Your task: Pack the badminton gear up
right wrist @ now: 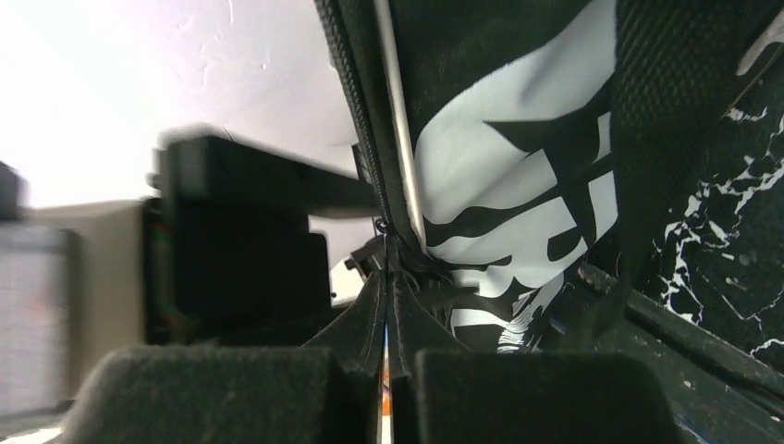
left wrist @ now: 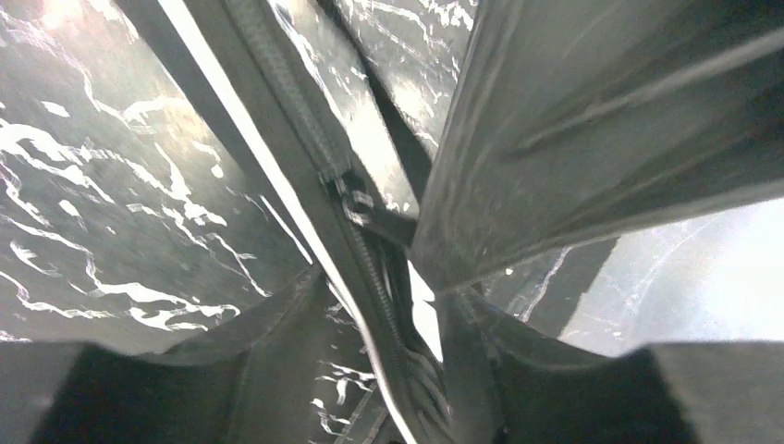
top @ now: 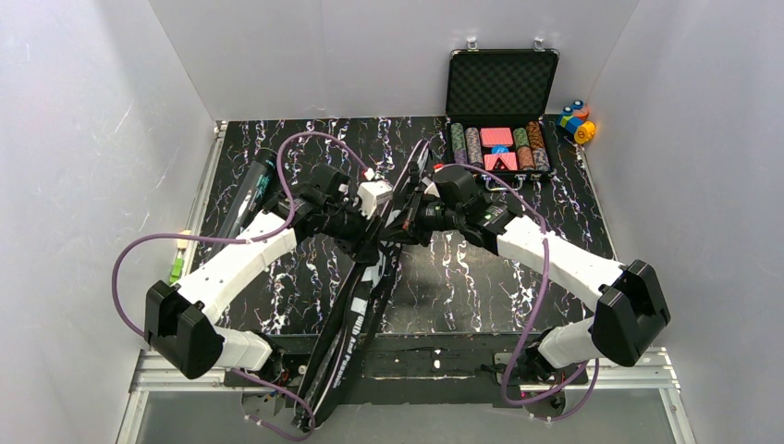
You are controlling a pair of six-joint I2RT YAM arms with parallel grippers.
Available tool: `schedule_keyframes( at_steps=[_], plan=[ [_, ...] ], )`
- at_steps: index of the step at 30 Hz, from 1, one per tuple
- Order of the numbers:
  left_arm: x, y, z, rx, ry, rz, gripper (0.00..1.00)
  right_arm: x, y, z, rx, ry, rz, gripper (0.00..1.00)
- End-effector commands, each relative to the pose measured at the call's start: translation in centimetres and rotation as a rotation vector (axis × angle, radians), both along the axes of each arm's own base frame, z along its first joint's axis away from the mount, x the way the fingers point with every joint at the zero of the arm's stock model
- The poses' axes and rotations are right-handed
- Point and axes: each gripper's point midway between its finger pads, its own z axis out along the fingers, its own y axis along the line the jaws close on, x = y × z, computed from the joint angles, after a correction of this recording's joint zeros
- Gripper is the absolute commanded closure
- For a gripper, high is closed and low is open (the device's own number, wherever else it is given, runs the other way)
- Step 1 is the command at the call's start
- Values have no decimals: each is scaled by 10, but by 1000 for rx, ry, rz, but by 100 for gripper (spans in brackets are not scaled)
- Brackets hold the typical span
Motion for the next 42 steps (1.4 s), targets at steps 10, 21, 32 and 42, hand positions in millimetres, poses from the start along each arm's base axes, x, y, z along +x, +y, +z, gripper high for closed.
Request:
schedule_keyframes(
  at_steps=[10,21,32,42],
  plan=[
    [21,-11,83,-294,-25,-35,39,-21,1,-8,-8,17,101,99],
    [67,-25,81,-325,45,19,46,-15,3,-2,-3,-8,92,99],
    [63,-30,59,-259,15,-23,52,-8,10,6,16,-22,88,99],
    [67,-38,50,-235,28,-14,100,-6,15,17,40,-37,88,99]
  ],
)
